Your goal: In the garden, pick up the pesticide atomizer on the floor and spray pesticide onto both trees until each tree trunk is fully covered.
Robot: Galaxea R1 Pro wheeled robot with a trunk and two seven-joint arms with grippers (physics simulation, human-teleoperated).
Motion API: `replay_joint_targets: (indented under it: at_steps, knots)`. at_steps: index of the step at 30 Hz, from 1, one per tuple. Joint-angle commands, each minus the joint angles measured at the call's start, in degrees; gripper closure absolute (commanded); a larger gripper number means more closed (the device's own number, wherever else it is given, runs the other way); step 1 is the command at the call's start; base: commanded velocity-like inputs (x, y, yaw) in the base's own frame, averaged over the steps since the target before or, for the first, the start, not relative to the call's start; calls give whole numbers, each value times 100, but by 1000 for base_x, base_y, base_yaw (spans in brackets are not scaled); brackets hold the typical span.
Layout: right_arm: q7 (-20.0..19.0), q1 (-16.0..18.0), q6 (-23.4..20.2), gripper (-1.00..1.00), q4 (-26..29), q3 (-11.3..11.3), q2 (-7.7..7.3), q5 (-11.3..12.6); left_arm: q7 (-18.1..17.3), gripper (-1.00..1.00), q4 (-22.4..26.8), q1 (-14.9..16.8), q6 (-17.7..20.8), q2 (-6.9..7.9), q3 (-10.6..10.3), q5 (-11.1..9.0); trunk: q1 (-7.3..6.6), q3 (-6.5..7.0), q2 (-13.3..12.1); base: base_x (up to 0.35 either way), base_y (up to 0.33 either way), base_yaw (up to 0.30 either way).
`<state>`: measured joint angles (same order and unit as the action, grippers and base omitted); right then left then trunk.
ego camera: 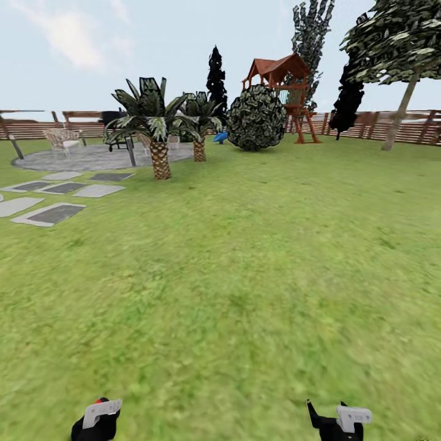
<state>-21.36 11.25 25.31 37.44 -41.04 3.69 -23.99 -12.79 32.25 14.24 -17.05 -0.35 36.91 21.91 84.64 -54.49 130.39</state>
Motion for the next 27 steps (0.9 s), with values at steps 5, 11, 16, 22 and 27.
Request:
replay_joint_targets:
  at_steps: [5,11,16,22,27]
  knots:
    - [0,0,0,-100,3,0,1,-1,-4,100,1,0,0,0,0,-2,0,0,0,274,-166,-300]
    - [0,0,0,-100,0,0,0,-1,-4,100,1,0,0,0,0,-2,0,0,0,173,-226,-300]
    - [0,0,0,-100,0,0,0,-1,-4,100,1,0,0,0,0,-2,0,0,0,150,-241,-300]
    - [0,0,0,-100,0,0,0,-1,-4,100,1,0,0,0,6,-2,0,0,0,184,-235,-300]
    - [0,0,0,-100,0,0,0,-1,-4,100,1,0,-7,0,9,-2,0,0,0,197,-223,-300]
